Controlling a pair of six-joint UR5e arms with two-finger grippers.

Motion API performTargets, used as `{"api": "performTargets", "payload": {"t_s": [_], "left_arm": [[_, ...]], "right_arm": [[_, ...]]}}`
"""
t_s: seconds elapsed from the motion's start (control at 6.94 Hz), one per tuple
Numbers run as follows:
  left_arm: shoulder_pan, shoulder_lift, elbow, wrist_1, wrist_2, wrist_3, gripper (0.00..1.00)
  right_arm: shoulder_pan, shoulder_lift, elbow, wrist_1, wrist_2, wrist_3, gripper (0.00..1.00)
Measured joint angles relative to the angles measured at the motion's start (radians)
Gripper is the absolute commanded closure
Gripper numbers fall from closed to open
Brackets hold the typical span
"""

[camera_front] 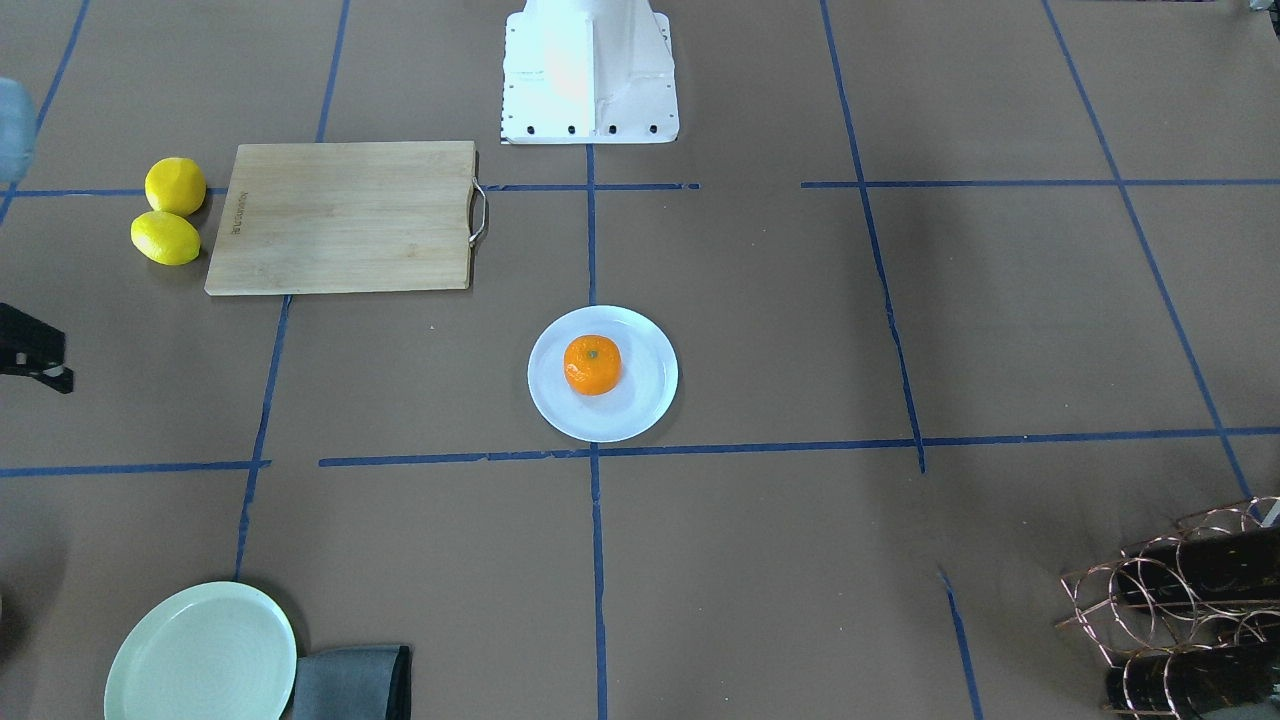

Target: Pick orange to plate

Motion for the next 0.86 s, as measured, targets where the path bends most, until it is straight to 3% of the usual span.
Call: {"api": "performTargets", "payload": {"t_s": [0.43, 0.86], "left_arm": [[-0.004, 0.005, 0.001, 0.003, -0.014, -0.024, 0.00], [-0.005, 0.006, 0.000, 0.003, -0.012, -0.026, 0.00]], "right_arm": [[0.200, -0.105, -0.169, 0.006, 0.054, -0.346, 0.00], [0.265, -0.238, -0.174, 0.057, 0.022, -0.354, 0.00]]}}
